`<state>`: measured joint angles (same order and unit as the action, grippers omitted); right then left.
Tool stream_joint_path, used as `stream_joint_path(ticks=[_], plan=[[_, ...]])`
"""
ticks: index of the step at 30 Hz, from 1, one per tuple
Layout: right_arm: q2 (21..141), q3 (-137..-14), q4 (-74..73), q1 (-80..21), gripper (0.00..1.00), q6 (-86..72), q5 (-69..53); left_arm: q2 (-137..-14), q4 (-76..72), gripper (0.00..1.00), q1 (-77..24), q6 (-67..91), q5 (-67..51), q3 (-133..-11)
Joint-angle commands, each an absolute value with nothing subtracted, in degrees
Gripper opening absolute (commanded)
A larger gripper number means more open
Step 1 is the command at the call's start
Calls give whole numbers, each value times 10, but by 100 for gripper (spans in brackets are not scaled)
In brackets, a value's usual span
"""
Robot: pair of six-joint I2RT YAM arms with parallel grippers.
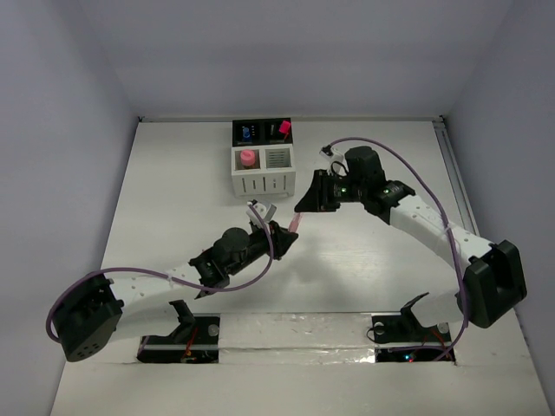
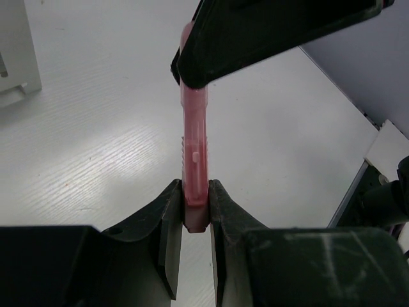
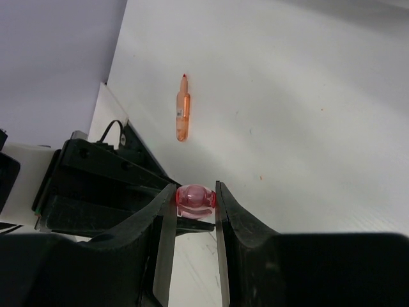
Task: Sort the stationery into containers
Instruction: Close the pen cap on the pen.
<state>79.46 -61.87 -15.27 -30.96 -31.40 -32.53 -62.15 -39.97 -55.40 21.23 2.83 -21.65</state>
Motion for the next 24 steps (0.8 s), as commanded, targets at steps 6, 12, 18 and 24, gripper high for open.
stream_joint_path(ticks=[6, 12, 18, 24], plan=[[809, -601, -133, -346, 0, -304, -299, -583, -461, 0, -560, 198, 34, -271], [803, -585, -134, -366, 0, -302, -282, -567, -444, 0, -560, 186, 50, -279], [798, -550, -120, -385, 0, -307, -259, -549, -413, 0, -560, 169, 67, -302], [806, -502, -77, -414, 0, -324, -253, -512, -393, 0, -554, 149, 86, -337]])
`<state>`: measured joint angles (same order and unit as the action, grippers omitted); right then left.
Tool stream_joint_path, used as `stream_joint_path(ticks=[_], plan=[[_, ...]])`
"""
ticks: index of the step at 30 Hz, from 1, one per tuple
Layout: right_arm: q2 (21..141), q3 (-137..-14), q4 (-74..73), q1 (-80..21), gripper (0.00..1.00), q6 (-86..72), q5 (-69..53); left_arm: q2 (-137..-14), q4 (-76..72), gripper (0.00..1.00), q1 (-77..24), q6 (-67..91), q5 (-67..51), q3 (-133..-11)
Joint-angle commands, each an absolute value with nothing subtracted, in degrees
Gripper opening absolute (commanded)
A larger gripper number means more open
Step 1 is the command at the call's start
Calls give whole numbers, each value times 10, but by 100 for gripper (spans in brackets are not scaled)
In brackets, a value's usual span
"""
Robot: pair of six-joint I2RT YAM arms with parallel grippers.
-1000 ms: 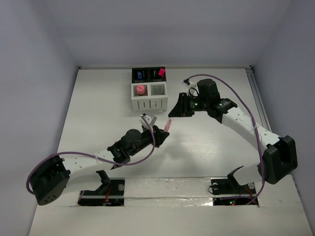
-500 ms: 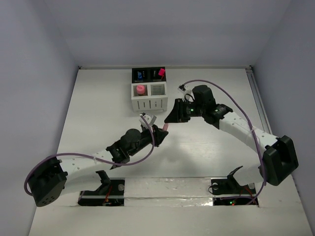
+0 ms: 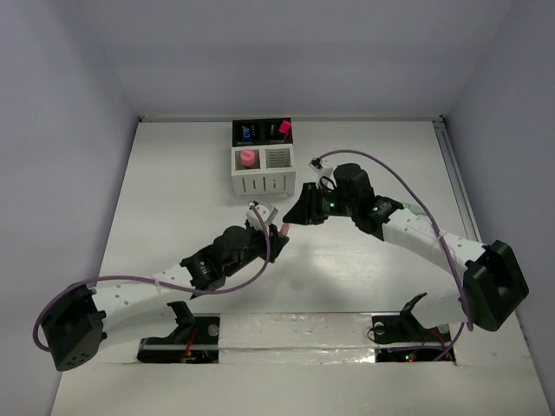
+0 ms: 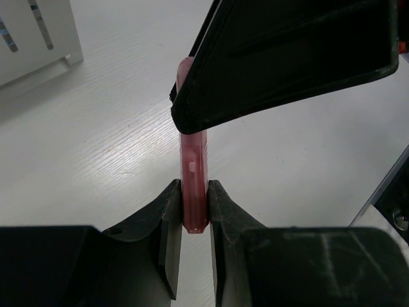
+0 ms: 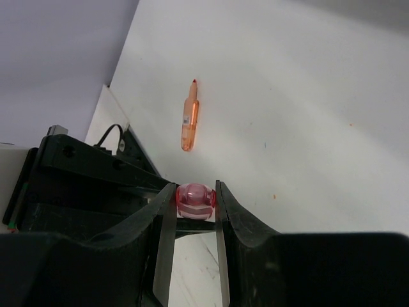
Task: Sort the stationery into containers
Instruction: Close the pen cap on the pen.
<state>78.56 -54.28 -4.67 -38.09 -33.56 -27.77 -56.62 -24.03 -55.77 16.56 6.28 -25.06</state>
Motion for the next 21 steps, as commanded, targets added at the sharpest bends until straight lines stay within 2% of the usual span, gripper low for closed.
stream_joint_path(ticks=[1, 14, 21], plan=[[812, -499, -74, -426, 0, -325, -248, -511, -390, 0, -554, 144, 88, -344], [872, -425, 44, -469, 0, -366, -259, -528, -361, 0, -510, 120, 72, -467], [870, -414, 72, -469, 0, -386, -237, -529, -351, 0, -483, 148, 14, -476]])
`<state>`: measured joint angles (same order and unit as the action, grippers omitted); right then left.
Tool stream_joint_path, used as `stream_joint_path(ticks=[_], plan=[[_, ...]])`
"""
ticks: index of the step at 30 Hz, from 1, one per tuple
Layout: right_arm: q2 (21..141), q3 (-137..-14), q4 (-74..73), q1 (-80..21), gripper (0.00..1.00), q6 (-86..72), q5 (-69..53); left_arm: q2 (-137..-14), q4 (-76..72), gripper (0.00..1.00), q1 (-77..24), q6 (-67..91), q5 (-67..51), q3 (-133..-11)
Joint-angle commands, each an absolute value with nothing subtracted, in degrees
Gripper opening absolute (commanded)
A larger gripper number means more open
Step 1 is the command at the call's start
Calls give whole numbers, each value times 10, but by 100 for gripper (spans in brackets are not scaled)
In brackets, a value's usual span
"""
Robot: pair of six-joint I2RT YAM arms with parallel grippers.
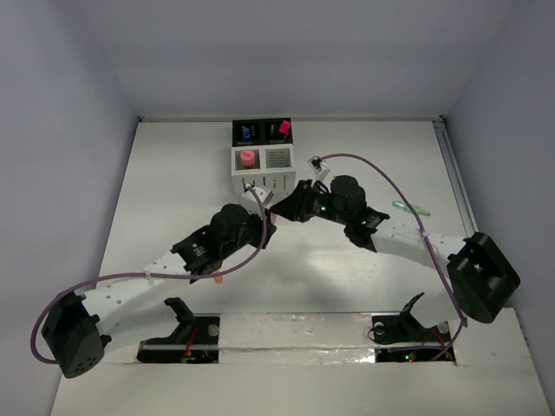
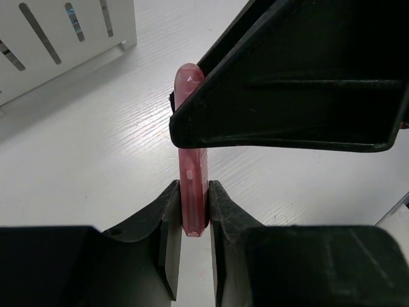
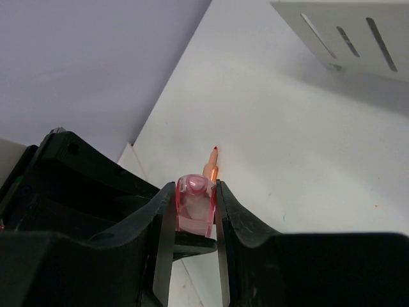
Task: Sort the stationery into containers
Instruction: Close the pen cap on the pen.
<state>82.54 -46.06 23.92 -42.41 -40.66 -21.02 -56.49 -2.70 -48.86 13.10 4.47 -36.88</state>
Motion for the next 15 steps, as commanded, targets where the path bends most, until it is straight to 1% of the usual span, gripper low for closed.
stream_joint_path(ticks=[1, 3, 6, 7, 8, 9, 11, 12, 13, 15], plan=[[868, -422, 73, -469, 0, -389, -223, -531, -352, 0, -483, 155, 4, -467], [865, -446, 96, -454, 0, -409, -202, -536, -358, 0, -483, 184, -38, -436], [870, -485, 140, -423, 0, -443, -193, -528, -365, 0, -483, 212, -60, -384], [876, -496, 152, -415, 0, -452, -191, -524, -365, 3, -483, 217, -62, -369], [880, -508, 162, -401, 0, -459, -186, -511, -365, 8, -483, 223, -62, -340], [884, -523, 174, -394, 0, -469, -185, -504, -364, 18, -483, 234, -60, -327], [895, -569, 188, -382, 0, -475, -172, -482, -358, 27, -483, 242, -48, -301], [899, -587, 191, -373, 0, -475, -166, -474, -356, 35, -483, 249, -46, -279], [905, -625, 189, -366, 0, -470, -163, -465, -352, 39, -483, 251, -43, -269], [923, -662, 184, -351, 0, -458, -143, -440, -352, 46, -483, 255, -40, -241]])
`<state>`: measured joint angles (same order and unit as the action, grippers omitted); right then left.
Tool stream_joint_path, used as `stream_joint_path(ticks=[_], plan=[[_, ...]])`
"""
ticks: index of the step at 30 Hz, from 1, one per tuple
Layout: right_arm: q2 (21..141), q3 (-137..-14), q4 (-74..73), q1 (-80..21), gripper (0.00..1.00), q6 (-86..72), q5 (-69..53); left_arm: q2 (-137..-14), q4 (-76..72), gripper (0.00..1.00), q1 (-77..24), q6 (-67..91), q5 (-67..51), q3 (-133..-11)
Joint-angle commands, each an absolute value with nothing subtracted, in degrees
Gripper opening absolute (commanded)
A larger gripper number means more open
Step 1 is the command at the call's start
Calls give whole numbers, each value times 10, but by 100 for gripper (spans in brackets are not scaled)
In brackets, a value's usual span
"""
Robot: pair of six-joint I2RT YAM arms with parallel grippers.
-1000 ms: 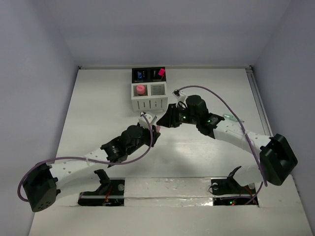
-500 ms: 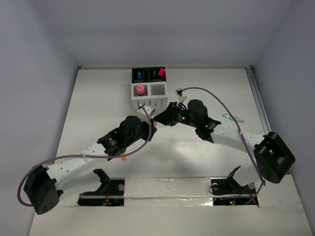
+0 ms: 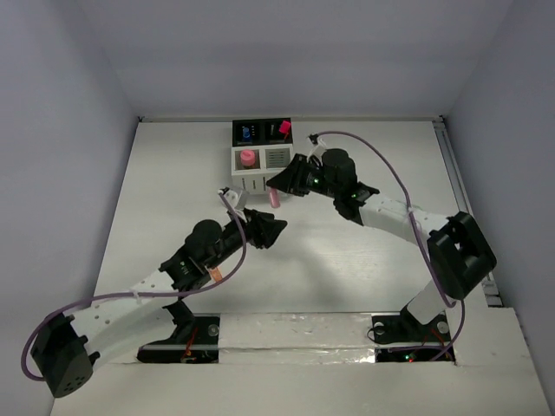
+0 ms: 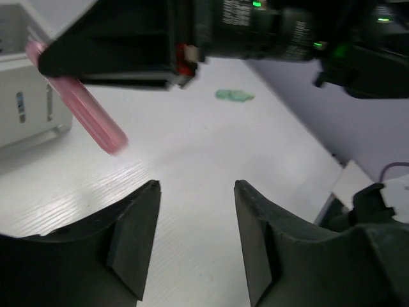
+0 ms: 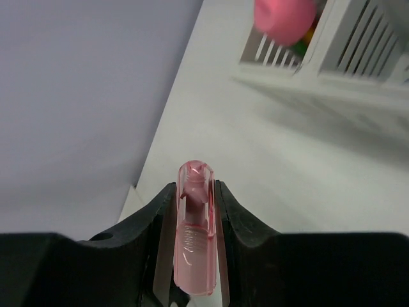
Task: Sort the stationery into containers
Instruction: Close the pen cap on the pen, then place the pen in the storage box.
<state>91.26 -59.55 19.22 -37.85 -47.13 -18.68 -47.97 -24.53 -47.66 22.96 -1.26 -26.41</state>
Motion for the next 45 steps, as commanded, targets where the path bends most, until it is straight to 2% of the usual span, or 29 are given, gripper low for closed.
stream_joint_path(ticks=[1, 5, 9, 13, 14, 16, 23, 33, 37, 38, 39, 42, 43, 45], plan=[[931, -678, 188, -332, 0, -454, -144, -433, -349, 47, -483, 256, -40, -232], [976, -764, 178, -299, 0, -443, -150, -387, -331, 56, -483, 251, -27, -196], [1017, -808, 138, -292, 0, -383, -99, -349, -300, 69, -483, 241, -5, -172], [1059, -845, 117, -292, 0, -344, -64, -323, -286, 74, -483, 232, 31, -170], [1064, -849, 123, -292, 0, -338, -55, -319, -283, 81, -483, 230, 42, -172], [1077, -855, 145, -292, 0, -322, -41, -318, -280, 85, -483, 226, 52, -174], [1110, -857, 189, -297, 0, -290, -6, -329, -277, 86, -476, 232, 105, -165], [1125, -815, 263, -319, 0, -253, -4, -359, -294, 84, -465, 239, 84, -170], [1143, -825, 261, -331, 3, -236, 13, -365, -300, 83, -465, 243, 72, -170], [1143, -824, 265, -331, 5, -235, 15, -361, -300, 83, -465, 243, 70, -170], [1141, -819, 277, -331, 18, -230, 17, -360, -298, 83, -465, 243, 69, -171], [1126, -804, 292, -337, 38, -229, 6, -361, -293, 82, -460, 243, 64, -178], [1122, -804, 292, -337, 48, -229, 5, -363, -292, 82, -460, 243, 62, -180], [1105, -804, 288, -337, 56, -229, 5, -366, -292, 81, -460, 244, 58, -182]])
